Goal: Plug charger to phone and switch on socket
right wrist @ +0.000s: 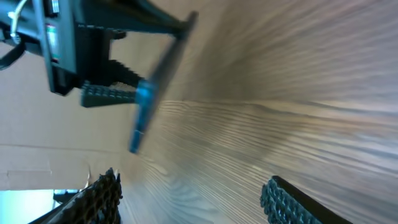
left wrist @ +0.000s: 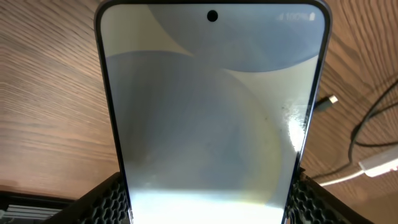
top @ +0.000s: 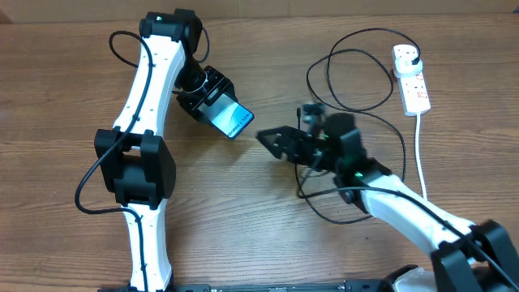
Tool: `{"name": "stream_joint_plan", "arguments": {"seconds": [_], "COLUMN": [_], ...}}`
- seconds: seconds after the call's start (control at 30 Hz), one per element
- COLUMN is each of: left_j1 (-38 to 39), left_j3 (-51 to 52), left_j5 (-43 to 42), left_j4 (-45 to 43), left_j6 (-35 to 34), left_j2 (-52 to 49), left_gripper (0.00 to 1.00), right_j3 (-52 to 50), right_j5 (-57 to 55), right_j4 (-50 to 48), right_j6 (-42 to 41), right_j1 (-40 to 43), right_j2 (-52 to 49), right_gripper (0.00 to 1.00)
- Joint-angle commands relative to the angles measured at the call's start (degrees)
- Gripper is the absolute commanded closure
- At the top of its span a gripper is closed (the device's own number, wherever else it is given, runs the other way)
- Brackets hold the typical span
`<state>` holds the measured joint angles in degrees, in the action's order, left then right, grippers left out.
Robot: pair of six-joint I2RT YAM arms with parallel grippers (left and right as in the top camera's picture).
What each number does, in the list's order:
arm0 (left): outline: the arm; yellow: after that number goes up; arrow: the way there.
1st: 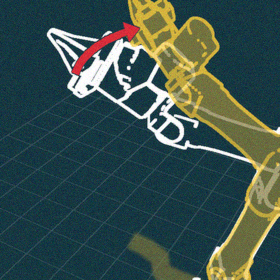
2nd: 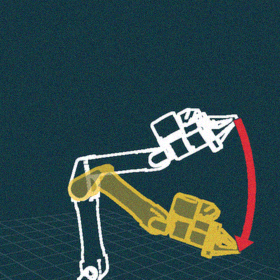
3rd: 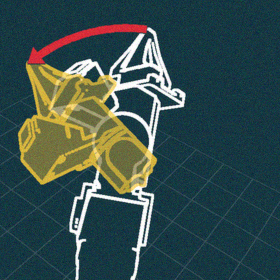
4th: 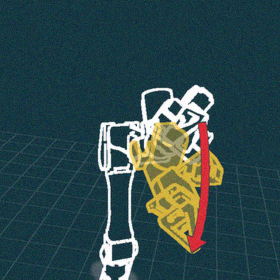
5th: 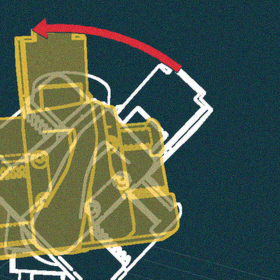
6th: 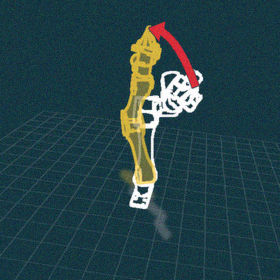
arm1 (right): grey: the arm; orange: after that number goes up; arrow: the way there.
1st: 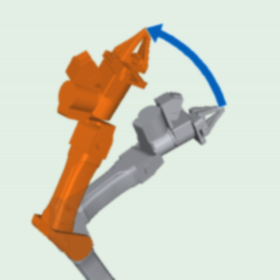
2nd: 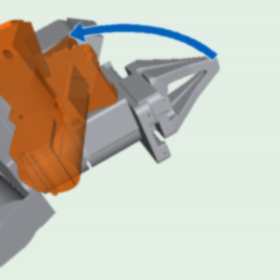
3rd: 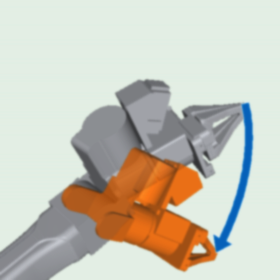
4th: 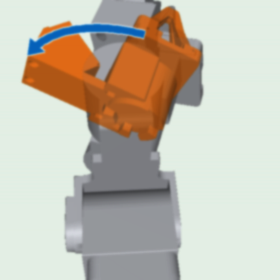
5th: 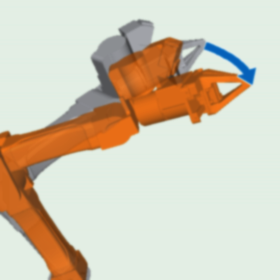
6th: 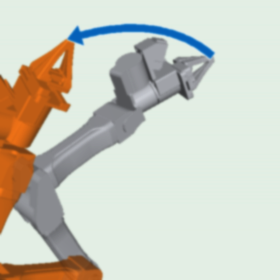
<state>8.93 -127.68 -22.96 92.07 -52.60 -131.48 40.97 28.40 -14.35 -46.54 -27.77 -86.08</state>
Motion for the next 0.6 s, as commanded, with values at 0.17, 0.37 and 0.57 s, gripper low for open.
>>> {"name": "stream_joint_plan", "arguments": {"seconds": [0.17, 0.37, 0.57], "left_j1": [0.1, 1.9, 4.4], "left_j3": [-1.5, -1.5, -1.5], "left_j5": [3.0, 3.7, 4.1], "left_j4": [0.2, 0.2, 0.0], "left_j6": [-3.0, -4.0, -5.8], "left_j2": [0.0, 0.0, 0.0], "left_gripper": [0.96, 0.96, 0.96], "right_j3": [4.6, 5.0, 6.6], "right_j5": [-14.1, -19.6, -20.0], "right_j4": [-1.6, -5.9, -5.9], "right_j6": [-7.7, -12.4, -12.4], "right_j1": [-5.9, -8.9, -9.0], "right_j2": [-3.0, -5.0, -7.5], "right_gripper": [0.27, 0.34, 0.4]}}
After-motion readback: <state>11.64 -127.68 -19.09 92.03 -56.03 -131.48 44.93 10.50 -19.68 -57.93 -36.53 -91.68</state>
